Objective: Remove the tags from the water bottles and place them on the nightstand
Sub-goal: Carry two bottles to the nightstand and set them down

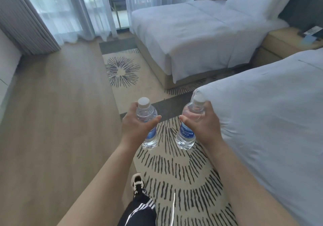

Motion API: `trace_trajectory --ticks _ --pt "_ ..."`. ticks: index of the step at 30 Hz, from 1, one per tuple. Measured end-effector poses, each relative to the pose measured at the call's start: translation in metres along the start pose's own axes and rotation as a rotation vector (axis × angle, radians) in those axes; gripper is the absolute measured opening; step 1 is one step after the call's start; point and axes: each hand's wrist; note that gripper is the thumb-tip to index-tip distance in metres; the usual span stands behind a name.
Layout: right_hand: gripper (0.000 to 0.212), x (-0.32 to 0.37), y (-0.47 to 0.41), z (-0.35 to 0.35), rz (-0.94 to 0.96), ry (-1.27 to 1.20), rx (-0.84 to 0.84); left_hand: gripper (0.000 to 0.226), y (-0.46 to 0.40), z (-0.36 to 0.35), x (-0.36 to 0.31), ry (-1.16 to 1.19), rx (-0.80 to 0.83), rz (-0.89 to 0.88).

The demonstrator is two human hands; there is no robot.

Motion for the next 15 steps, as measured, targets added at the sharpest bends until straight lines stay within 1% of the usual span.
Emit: trace_trajectory --ticks 4,9,15 --pt "0.057 -0.01 -0.088 -0.049 -0.003 -0.001 -0.046 0.05 -0.108 -0.016 0.016 -0.001 0.034 -0.025" --pt "0.055 -0.007 -0.201 -0.109 -0.066 -0.039 -0.103 0.051 -0.244 -0.031 0.024 -0.024 0.154 -0.081" --pt "0.054 -0.004 -0.309 -0.146 -0.128 -0.054 -0.214 0.05 -0.378 -0.061 0.02 -0.024 0.262 -0.13"
Point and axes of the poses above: each hand's wrist, its own y-axis away from the middle knuckle, its own z-axis out of the back of the hand, x = y × z, and after that the axes turned 3 degrees about -x, right-handed
